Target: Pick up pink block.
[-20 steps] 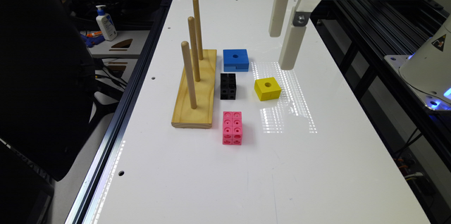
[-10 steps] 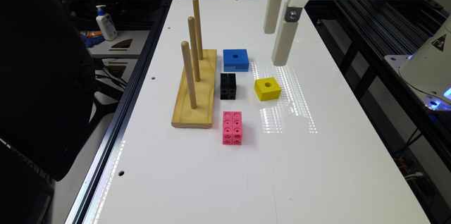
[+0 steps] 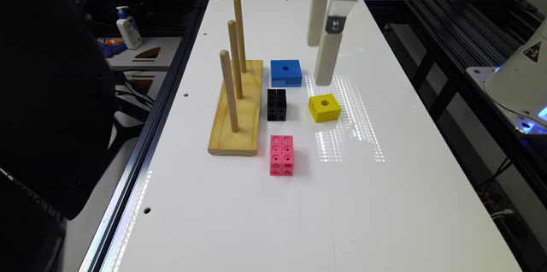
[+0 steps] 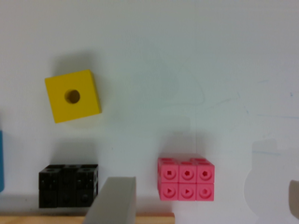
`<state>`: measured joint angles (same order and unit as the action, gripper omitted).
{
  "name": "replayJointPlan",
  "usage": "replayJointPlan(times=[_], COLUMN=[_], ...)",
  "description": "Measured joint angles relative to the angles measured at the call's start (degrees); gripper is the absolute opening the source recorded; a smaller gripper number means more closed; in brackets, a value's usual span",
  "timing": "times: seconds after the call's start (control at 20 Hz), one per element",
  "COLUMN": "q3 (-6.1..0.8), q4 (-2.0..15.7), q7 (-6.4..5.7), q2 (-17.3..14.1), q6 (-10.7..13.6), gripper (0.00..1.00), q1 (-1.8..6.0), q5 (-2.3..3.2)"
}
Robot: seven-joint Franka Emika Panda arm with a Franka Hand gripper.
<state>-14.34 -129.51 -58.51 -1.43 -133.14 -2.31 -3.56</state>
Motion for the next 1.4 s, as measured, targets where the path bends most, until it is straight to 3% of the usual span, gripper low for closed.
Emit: replayJointPlan(times=[0.15,0.45,0.75,1.1,1.4], q3=[0.0,0.0,0.07,0.1,0.44], q4=[0.04,0.01,0.02,-0.04,0.01], q7=[0.0,0.0,0.0,0.0,0.0], q2=[-2.8,-4.1,-9.0,-10.3,-15.4], q6=[-2.8,-3.7,-8.1,-8.8,-13.8], gripper=[1.0,1.0,1.0,1.0,1.0], q1=[0.01,0.0,0.02,0.03,0.03], q5=[0.5,0.63,1.33,1.63,2.45])
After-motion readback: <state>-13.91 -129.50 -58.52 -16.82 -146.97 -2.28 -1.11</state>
